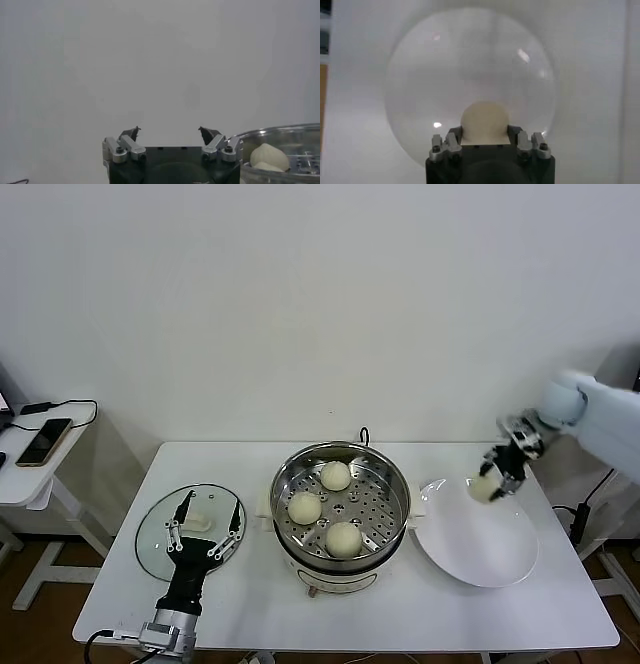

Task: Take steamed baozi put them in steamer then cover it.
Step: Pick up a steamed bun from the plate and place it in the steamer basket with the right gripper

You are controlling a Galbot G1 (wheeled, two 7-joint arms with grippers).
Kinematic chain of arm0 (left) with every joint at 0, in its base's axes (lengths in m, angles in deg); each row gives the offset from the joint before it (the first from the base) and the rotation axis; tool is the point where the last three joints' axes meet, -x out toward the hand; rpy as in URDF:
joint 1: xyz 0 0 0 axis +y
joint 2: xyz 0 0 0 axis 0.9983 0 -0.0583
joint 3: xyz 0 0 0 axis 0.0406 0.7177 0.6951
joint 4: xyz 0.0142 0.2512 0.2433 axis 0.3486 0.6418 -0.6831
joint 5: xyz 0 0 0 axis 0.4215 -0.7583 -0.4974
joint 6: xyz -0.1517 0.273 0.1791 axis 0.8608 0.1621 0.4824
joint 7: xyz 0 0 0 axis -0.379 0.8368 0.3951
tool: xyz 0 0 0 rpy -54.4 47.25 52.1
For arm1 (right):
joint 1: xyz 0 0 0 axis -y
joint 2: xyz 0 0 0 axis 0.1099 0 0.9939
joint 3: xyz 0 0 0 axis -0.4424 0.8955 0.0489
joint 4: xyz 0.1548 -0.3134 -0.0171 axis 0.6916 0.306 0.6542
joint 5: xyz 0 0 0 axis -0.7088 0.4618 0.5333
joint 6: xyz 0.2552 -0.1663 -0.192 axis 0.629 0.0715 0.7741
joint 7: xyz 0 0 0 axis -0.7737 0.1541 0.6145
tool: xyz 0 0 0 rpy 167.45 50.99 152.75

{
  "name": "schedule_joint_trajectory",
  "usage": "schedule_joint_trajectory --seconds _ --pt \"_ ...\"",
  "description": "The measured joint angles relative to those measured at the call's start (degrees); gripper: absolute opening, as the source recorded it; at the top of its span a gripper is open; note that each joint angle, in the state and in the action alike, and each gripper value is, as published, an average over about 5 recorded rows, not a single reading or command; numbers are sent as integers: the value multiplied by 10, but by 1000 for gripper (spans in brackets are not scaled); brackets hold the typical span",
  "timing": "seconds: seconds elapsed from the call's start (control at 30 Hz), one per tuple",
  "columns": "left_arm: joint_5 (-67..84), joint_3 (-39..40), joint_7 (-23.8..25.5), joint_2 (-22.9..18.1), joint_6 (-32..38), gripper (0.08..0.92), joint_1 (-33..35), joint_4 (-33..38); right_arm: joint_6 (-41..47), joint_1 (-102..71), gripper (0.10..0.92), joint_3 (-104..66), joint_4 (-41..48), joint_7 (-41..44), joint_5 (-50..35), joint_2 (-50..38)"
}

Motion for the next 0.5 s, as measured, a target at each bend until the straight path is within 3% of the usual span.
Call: schedule_joint_trajectory --seconds 0.5 --pt "0 2 -1 3 1 823 -1 4 83 161 628 120 -122 0 -157 117"
